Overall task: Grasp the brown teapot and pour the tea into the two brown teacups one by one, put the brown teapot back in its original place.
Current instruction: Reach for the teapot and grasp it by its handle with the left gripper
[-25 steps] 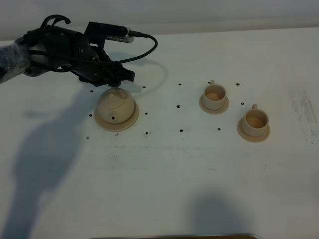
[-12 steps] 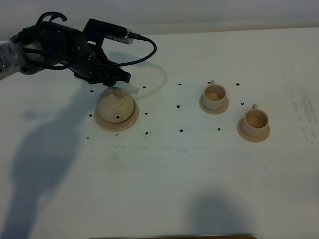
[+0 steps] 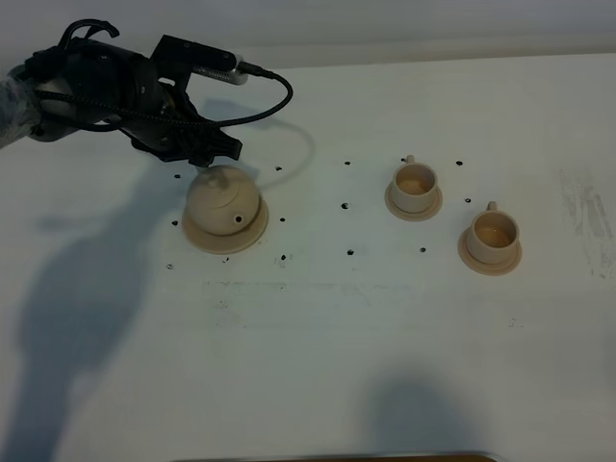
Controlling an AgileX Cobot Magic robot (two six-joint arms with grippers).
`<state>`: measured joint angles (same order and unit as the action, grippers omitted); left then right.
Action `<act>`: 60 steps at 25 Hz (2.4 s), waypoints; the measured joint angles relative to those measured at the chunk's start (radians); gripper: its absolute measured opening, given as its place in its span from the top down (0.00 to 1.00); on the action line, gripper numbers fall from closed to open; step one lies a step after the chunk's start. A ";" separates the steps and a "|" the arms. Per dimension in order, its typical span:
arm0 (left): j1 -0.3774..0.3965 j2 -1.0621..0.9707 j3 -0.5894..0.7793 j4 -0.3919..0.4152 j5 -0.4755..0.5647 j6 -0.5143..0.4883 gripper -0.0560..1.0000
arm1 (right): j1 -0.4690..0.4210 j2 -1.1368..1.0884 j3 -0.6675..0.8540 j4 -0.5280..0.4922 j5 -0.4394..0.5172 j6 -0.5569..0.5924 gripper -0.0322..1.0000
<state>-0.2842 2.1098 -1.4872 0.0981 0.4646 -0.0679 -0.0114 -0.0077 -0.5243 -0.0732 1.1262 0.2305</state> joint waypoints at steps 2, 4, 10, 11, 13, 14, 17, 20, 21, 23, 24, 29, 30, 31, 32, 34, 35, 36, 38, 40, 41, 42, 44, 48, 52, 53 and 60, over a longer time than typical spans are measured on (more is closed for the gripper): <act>0.000 0.000 -0.001 0.013 0.014 0.000 0.50 | 0.000 0.000 0.000 0.000 0.000 0.000 0.57; 0.000 0.000 -0.001 0.018 0.021 0.000 0.50 | 0.000 0.000 0.000 0.000 0.000 0.000 0.57; 0.002 -0.006 -0.001 0.019 0.030 0.002 0.50 | 0.000 0.000 0.000 0.000 0.000 0.000 0.57; 0.003 -0.007 -0.001 0.020 0.033 0.003 0.50 | 0.000 0.000 0.000 0.000 0.000 0.000 0.57; 0.003 -0.010 -0.001 0.022 0.034 0.003 0.50 | 0.000 0.000 0.000 0.000 0.000 0.000 0.57; 0.003 -0.014 -0.001 0.023 0.034 0.003 0.50 | 0.000 0.000 0.000 0.000 0.000 0.000 0.57; 0.005 -0.019 -0.001 0.027 0.034 0.003 0.50 | 0.000 0.000 0.000 0.000 0.000 0.000 0.57; 0.005 -0.019 -0.001 0.036 0.034 0.003 0.50 | 0.000 0.000 0.000 0.000 0.000 0.000 0.57; 0.006 -0.019 -0.001 0.038 0.034 0.003 0.50 | 0.000 0.000 0.000 0.000 0.000 0.000 0.57; 0.008 -0.019 -0.001 0.040 0.041 0.003 0.50 | 0.000 0.000 0.000 0.000 0.000 0.000 0.57; 0.008 -0.019 -0.001 0.040 0.043 0.003 0.50 | 0.000 0.000 0.000 0.000 0.000 0.000 0.57; 0.017 -0.019 -0.001 0.062 0.068 0.002 0.50 | 0.000 0.000 0.000 0.000 0.000 0.000 0.57; 0.018 -0.019 -0.001 0.066 0.073 0.002 0.50 | 0.000 0.000 0.000 0.000 0.000 0.000 0.57; 0.021 -0.019 -0.001 0.067 0.077 0.002 0.50 | 0.000 0.000 0.000 0.000 0.000 0.000 0.57; 0.023 -0.020 -0.001 0.067 0.078 0.004 0.50 | 0.000 0.000 0.000 0.000 0.000 0.000 0.57; 0.027 -0.026 -0.001 0.069 0.078 0.012 0.50 | 0.000 0.000 0.000 0.000 0.000 0.000 0.57; 0.028 -0.033 -0.001 0.072 0.078 0.016 0.50 | 0.000 0.000 0.000 0.000 0.000 0.000 0.57; 0.028 -0.037 -0.001 0.073 0.077 0.019 0.50 | 0.000 0.000 0.000 0.000 0.000 0.000 0.57; 0.028 -0.047 -0.001 0.074 0.075 0.023 0.50 | 0.000 0.000 0.000 0.000 0.000 0.000 0.57; 0.028 -0.053 -0.001 0.075 0.078 0.023 0.50 | 0.000 0.000 0.000 0.000 0.000 0.000 0.57; 0.028 -0.054 -0.001 0.076 0.081 0.023 0.50 | 0.000 0.000 0.000 0.000 0.000 0.000 0.57; 0.028 -0.055 -0.001 0.076 0.082 0.023 0.50 | 0.000 0.000 0.000 0.000 0.000 0.000 0.57; 0.028 -0.055 -0.001 0.076 0.088 0.023 0.50 | 0.000 0.000 0.000 0.000 0.000 0.000 0.57; 0.030 -0.055 -0.001 0.078 0.098 0.024 0.50 | 0.000 0.000 0.000 0.000 0.000 0.000 0.57; 0.040 -0.055 -0.001 0.078 0.109 0.024 0.50 | 0.000 0.000 0.000 0.000 0.000 0.000 0.57; 0.041 -0.055 -0.001 0.079 0.118 0.026 0.50 | 0.000 0.000 0.000 0.000 0.000 0.000 0.57; 0.050 -0.055 -0.001 0.080 0.130 0.026 0.50 | 0.000 0.000 0.000 0.000 0.000 0.000 0.57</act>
<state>-0.2343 2.0547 -1.4883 0.1784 0.5943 -0.0415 -0.0114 -0.0077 -0.5243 -0.0732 1.1262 0.2305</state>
